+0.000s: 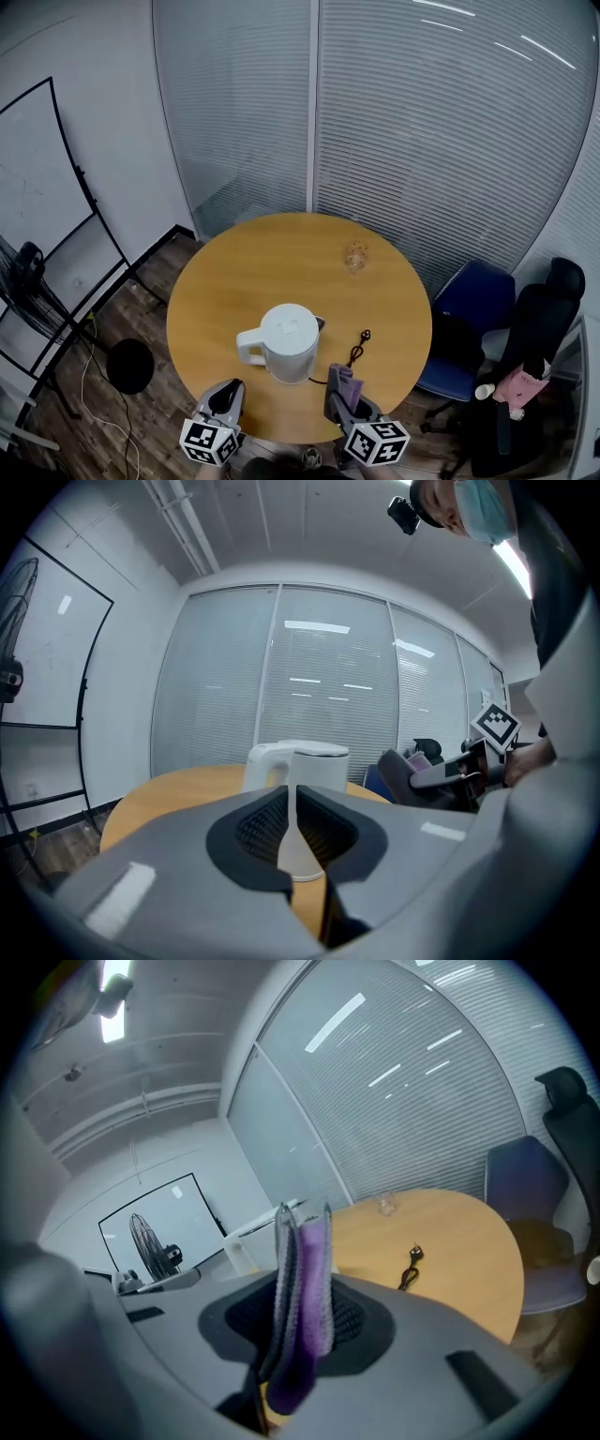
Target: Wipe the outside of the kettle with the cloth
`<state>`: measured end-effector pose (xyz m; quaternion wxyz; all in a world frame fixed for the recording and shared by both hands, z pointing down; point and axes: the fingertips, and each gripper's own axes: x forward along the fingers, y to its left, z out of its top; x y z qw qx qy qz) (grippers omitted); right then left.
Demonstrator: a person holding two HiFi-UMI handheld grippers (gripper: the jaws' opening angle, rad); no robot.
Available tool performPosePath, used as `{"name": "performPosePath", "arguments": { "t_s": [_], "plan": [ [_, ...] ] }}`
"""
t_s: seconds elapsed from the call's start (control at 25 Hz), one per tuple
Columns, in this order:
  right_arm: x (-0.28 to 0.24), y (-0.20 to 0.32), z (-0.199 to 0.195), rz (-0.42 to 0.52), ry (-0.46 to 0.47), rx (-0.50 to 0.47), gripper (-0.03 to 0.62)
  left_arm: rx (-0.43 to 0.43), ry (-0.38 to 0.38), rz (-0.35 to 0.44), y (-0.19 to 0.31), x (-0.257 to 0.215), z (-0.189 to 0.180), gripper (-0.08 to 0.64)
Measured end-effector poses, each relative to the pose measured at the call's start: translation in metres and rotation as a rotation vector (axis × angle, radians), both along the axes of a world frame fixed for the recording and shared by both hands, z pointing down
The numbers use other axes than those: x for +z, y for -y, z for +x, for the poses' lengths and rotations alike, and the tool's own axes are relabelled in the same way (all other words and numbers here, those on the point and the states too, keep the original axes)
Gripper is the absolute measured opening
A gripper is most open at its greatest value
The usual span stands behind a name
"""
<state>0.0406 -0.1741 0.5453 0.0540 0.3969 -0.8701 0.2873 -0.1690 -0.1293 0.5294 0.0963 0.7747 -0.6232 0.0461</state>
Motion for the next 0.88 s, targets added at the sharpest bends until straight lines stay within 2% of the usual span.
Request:
{"name": "performPosePath", "arguments": {
  "t_s": [0.32, 0.4, 0.44, 0.68, 0.88],
  "plan": [
    [-0.002, 0.014, -0.012, -0.003, 0.006, 0.085, 0.101, 0.050, 0.002, 0.018, 0.042, -0.001, -0.020, 0.030],
    [-0.003, 0.014, -0.017, 0.000, 0.010, 0.130, 0.101, 0.080, -0.002, 0.017, 0.050, -0.001, -0.026, 0.158],
    [-0.003, 0.013, -0.019, 0.001, 0.013, 0.153, 0.101, 0.105, -0.002, 0.017, 0.053, -0.001, -0.028, 0.189],
    [-0.007, 0.013, -0.034, 0.005, 0.034, 0.280, 0.101, 0.316, 0.001, 0.007, 0.071, -0.001, -0.025, 0.240],
    [-0.019, 0.016, -0.045, 0.032, 0.073, 0.383, 0.101, 0.475, -0.007, -0.014, 0.082, 0.003, -0.013, 0.258]
  ]
}}
